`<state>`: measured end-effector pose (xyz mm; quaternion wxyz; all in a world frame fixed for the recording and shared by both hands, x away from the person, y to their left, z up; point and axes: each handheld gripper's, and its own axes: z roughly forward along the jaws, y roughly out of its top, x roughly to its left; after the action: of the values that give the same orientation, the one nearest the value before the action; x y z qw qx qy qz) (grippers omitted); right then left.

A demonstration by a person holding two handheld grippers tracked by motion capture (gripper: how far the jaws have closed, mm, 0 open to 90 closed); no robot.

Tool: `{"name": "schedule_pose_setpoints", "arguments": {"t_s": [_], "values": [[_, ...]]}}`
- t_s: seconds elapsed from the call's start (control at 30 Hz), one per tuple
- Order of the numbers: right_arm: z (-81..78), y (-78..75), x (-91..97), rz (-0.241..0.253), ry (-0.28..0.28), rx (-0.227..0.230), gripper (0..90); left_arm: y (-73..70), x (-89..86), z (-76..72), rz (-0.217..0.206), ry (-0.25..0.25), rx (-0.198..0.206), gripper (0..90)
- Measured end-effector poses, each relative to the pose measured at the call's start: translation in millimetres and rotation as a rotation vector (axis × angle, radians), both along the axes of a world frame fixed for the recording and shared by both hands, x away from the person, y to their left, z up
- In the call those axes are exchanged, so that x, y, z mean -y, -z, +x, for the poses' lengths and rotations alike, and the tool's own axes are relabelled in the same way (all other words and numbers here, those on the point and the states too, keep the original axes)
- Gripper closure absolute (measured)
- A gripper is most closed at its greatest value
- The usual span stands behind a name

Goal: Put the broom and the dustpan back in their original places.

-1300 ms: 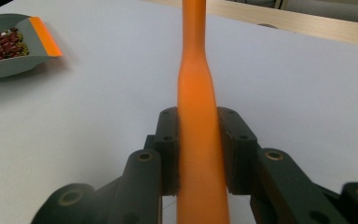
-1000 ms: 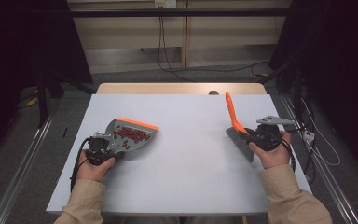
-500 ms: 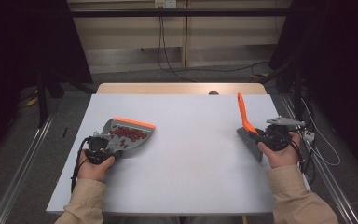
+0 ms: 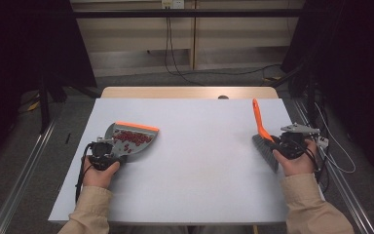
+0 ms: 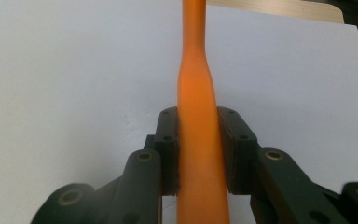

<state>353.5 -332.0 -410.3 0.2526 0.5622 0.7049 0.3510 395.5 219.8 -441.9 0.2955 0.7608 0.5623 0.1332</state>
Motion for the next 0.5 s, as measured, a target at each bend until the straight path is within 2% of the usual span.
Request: {"name": "schedule_pose_setpoints", "arguments": {"t_s": [0.23, 0.37, 0.5], "values": [[0.8, 2.2, 1.9, -0.004, 0.010, 0.001, 71.7, 0.9, -2.6, 4.5, -0.009, -0.026, 0.007, 64.0], [-0.6, 2.1, 3.8, -0.016, 0.035, 0.011, 71.6, 1.0, -3.4, 5.7, 0.000, -0.035, 0.007, 64.0], [-1.3, 5.1, 4.7, -0.024, 0.035, 0.009, 71.6, 1.5, -3.6, 6.4, -0.014, -0.052, 0.004, 63.9]]}}
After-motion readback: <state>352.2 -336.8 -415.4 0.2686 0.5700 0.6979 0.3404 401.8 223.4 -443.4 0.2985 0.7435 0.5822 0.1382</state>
